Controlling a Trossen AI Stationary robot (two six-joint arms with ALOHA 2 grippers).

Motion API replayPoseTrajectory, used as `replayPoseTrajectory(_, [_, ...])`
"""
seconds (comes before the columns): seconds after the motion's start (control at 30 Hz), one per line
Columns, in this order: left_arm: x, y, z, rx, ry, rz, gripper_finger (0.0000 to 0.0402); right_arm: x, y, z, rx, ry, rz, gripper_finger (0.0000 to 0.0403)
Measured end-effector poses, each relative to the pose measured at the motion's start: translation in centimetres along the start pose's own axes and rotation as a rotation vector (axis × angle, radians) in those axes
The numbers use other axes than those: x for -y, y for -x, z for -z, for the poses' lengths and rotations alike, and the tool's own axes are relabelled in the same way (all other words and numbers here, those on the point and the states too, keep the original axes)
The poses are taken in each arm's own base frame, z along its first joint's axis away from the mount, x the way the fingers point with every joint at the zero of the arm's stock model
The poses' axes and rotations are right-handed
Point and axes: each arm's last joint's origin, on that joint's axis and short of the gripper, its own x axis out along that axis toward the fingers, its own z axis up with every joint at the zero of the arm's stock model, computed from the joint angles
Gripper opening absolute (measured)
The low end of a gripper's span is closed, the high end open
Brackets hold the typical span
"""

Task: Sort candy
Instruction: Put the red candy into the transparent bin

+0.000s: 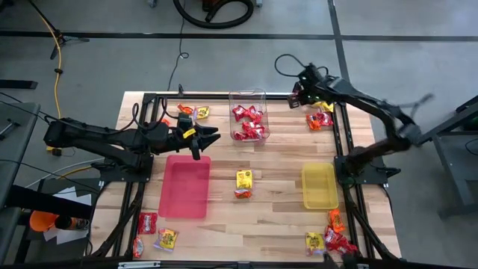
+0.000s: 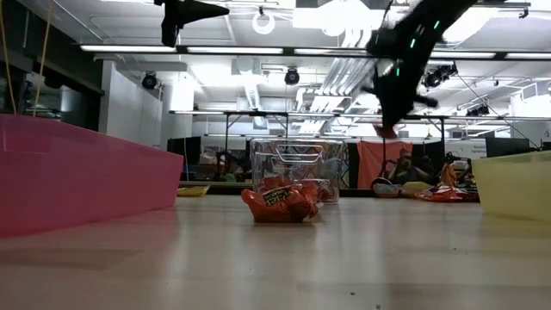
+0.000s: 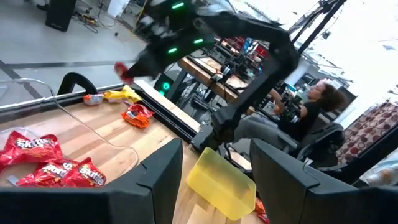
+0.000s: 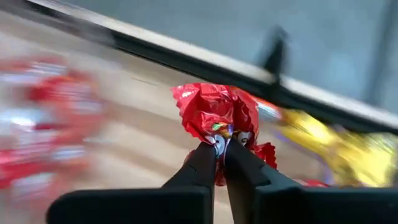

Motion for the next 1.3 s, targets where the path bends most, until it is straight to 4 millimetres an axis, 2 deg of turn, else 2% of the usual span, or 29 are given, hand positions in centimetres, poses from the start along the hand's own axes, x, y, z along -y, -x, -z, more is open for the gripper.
replayPoseTrajectory(0.17, [0.0, 0.0, 0.0, 0.009, -0.048, -0.015, 0.0175, -3.4, 6.9, 0.9, 0.235, 0.095, -0.345, 0.0011])
replayPoseTrajectory(0.27, [-0.1, 0.0, 0.0, 0.014, -0.068, -0.023, 0.0175, -5.4, 10.3, 1.9, 0.348, 0.168, -0.536, 0.0012])
replayPoseTrajectory(0.37, [-0.1, 0.0, 0.0, 0.014, -0.078, -0.023, 0.0175, -7.3, 12.6, 3.1, 0.421, 0.251, -0.676, 0.0009])
replayPoseTrajectory(0.5, [-0.1, 0.0, 0.0, 0.014, -0.078, -0.023, 0.0175, -9.6, 14.2, 4.6, 0.461, 0.341, -0.813, 0.0008])
replayPoseTrajectory(0.63, [-0.1, 0.0, 0.0, 0.014, -0.078, -0.023, 0.0175, -11.8, 14.7, 5.9, 0.486, 0.427, -0.889, 0.0008])
replayPoseTrajectory(0.77, [-0.1, 0.0, 0.0, 0.013, -0.078, -0.022, 0.0175, -13.2, 14.7, 6.3, 0.507, 0.455, -0.923, 0.0008])
replayPoseTrajectory(1.0, [-0.1, 0.0, 0.0, 0.012, -0.078, -0.021, 0.0175, -13.4, 14.4, 6.1, 0.517, 0.44, -0.921, 0.0008])
replayPoseTrajectory(1.1, [-0.1, 0.0, 0.0, 0.013, -0.078, -0.021, 0.0175, -13.4, 14.3, 5.3, 0.592, 0.409, -0.866, 0.0008])
replayPoseTrajectory(1.2, [-0.1, 0.0, -0.1, 0.013, -0.077, -0.021, 0.0175, -13.5, 13.1, 4.1, 0.652, 0.378, -0.787, 0.0008])
replayPoseTrajectory(1.3, [0.0, 0.0, -0.1, 0.014, -0.077, -0.019, 0.0175, -13.9, 11.2, 3.3, 0.618, 0.374, -0.785, 0.0008])
